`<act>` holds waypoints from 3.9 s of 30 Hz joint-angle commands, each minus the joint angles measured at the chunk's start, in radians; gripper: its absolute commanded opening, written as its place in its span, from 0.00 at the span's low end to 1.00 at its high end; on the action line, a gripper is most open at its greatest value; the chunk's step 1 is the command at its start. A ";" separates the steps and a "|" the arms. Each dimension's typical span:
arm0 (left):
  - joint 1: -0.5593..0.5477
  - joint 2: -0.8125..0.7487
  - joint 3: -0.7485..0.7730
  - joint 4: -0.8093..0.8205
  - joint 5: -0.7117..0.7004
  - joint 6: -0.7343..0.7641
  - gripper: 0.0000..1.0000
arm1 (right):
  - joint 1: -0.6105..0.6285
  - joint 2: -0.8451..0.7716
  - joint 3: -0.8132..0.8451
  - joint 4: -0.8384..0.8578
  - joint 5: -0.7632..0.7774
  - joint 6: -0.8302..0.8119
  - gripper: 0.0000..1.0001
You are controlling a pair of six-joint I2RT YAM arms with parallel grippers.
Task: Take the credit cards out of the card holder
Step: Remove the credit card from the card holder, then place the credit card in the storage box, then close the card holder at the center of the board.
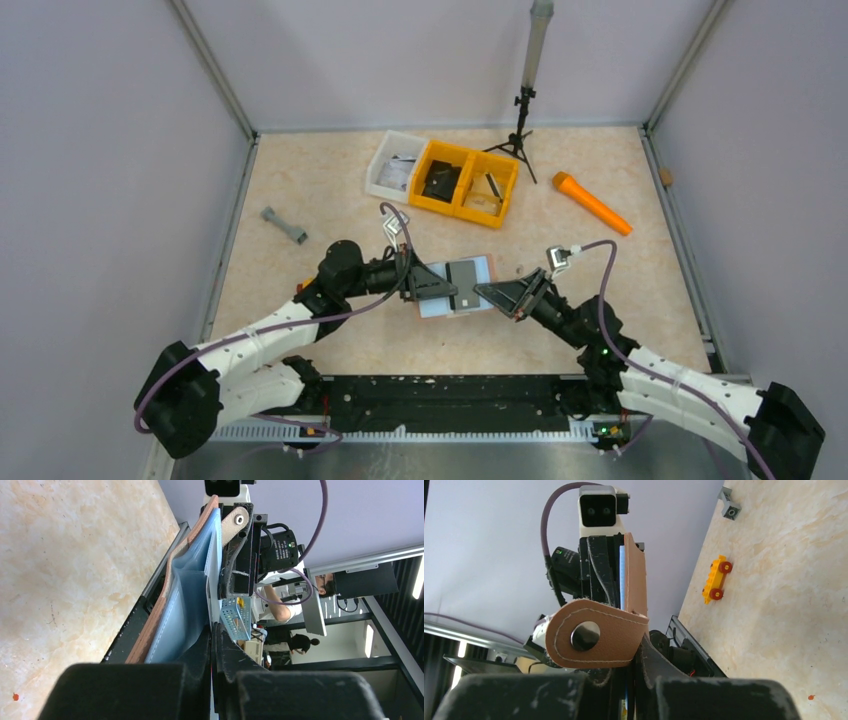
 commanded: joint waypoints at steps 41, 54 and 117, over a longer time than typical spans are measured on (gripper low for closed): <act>0.287 -0.139 0.085 -0.476 -0.209 0.278 0.00 | 0.001 -0.506 0.110 -0.766 0.423 -0.239 0.00; 0.236 0.338 0.223 0.036 -0.556 0.016 0.00 | 0.001 -0.596 0.175 -0.996 0.628 -0.308 0.00; 0.191 0.336 0.291 -0.121 -0.086 0.228 0.77 | 0.000 -0.517 0.135 -0.647 0.374 -0.255 0.00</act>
